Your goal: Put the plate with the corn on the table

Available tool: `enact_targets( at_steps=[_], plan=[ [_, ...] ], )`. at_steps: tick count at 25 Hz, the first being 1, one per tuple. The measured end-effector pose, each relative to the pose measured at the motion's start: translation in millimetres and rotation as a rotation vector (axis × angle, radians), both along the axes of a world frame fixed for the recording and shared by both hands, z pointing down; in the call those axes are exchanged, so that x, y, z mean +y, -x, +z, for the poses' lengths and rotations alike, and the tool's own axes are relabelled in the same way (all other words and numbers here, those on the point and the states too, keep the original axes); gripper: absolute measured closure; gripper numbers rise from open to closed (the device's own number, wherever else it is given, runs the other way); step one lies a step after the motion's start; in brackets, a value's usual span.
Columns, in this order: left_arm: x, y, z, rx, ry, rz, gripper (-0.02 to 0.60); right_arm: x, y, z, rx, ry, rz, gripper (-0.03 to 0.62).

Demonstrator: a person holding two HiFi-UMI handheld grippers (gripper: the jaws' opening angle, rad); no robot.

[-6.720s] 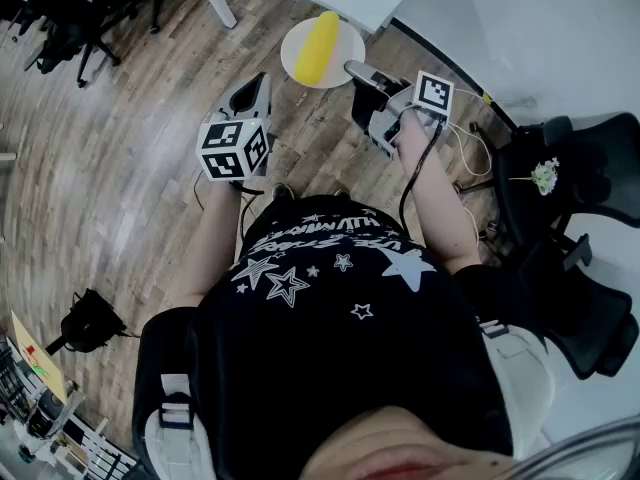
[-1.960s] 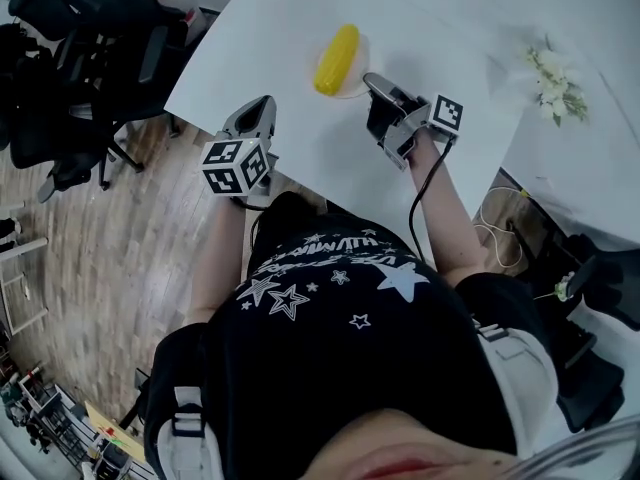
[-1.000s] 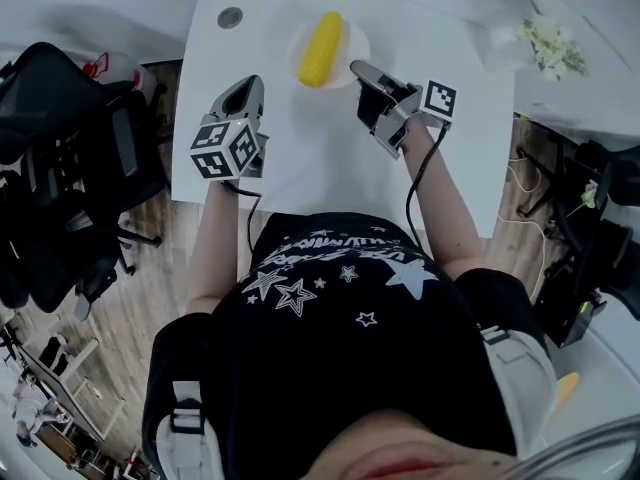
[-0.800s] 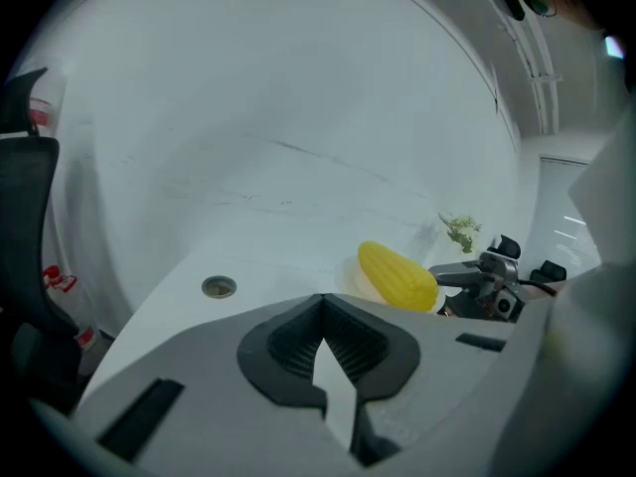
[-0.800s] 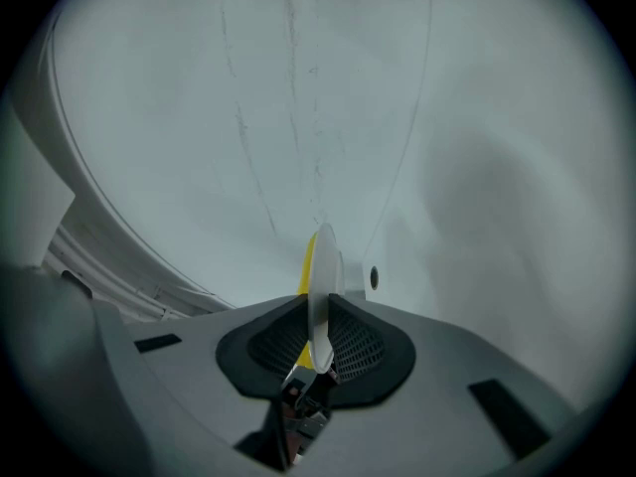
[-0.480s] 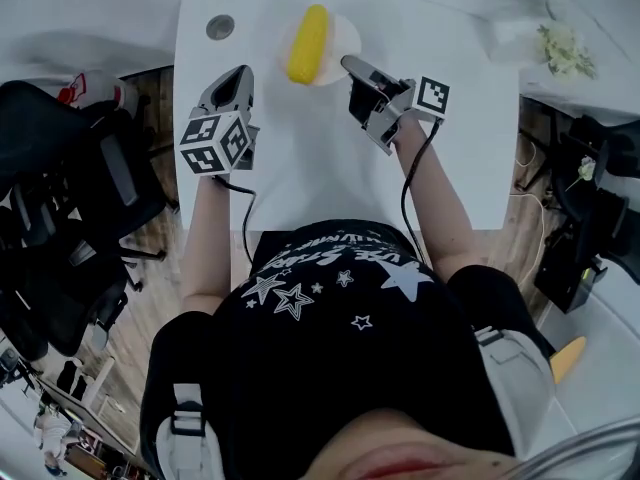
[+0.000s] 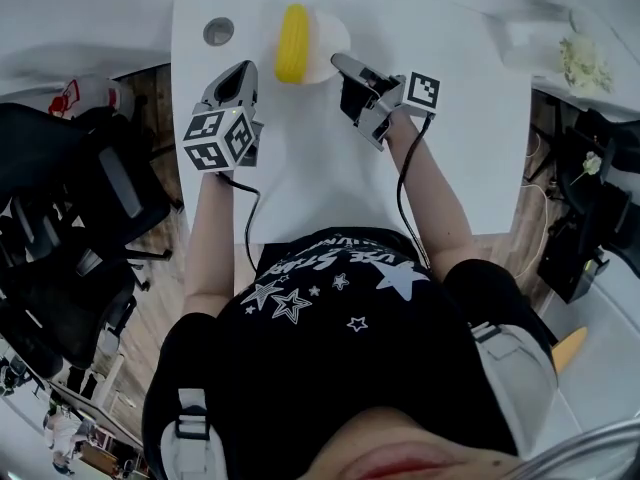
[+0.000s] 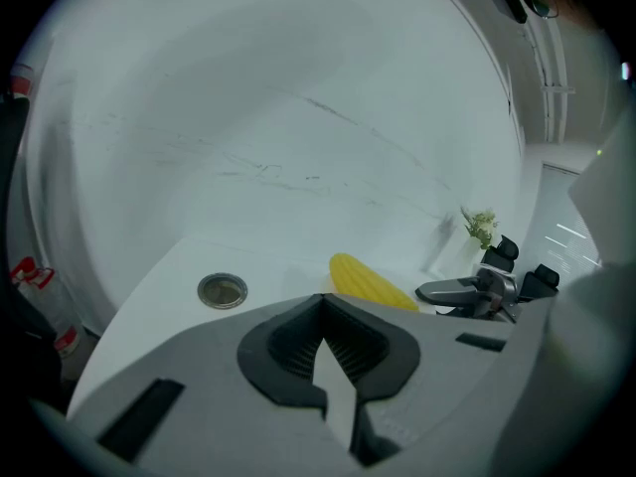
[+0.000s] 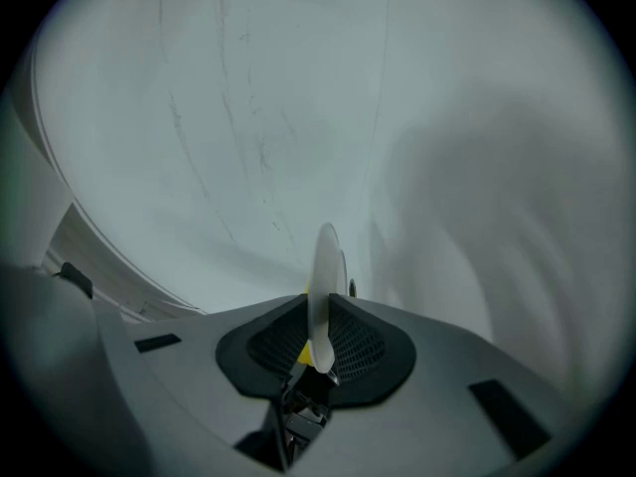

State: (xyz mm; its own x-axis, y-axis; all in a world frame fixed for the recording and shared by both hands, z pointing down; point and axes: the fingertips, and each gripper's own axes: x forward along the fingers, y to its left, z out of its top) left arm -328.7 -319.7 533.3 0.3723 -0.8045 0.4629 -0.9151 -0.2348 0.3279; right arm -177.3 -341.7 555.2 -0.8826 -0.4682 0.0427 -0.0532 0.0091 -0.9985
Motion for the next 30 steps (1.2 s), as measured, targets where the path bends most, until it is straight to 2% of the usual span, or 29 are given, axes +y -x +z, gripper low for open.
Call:
enact_targets(
  at_steps=[8,23,30],
  plan=[
    [-18,10,16,0.005,0.023,0.005,0.577,-30,10,17,0.003,0.016,0.029,0.537],
    [-31,9,26,0.018,0.034,-0.005,0.577,-53,8,36,0.033,0.083,0.079,0.536],
    [-31,8,26,0.015,0.036,-0.002,0.577,-55,5,45,0.135,0.126,0.095,0.552]
  ],
)
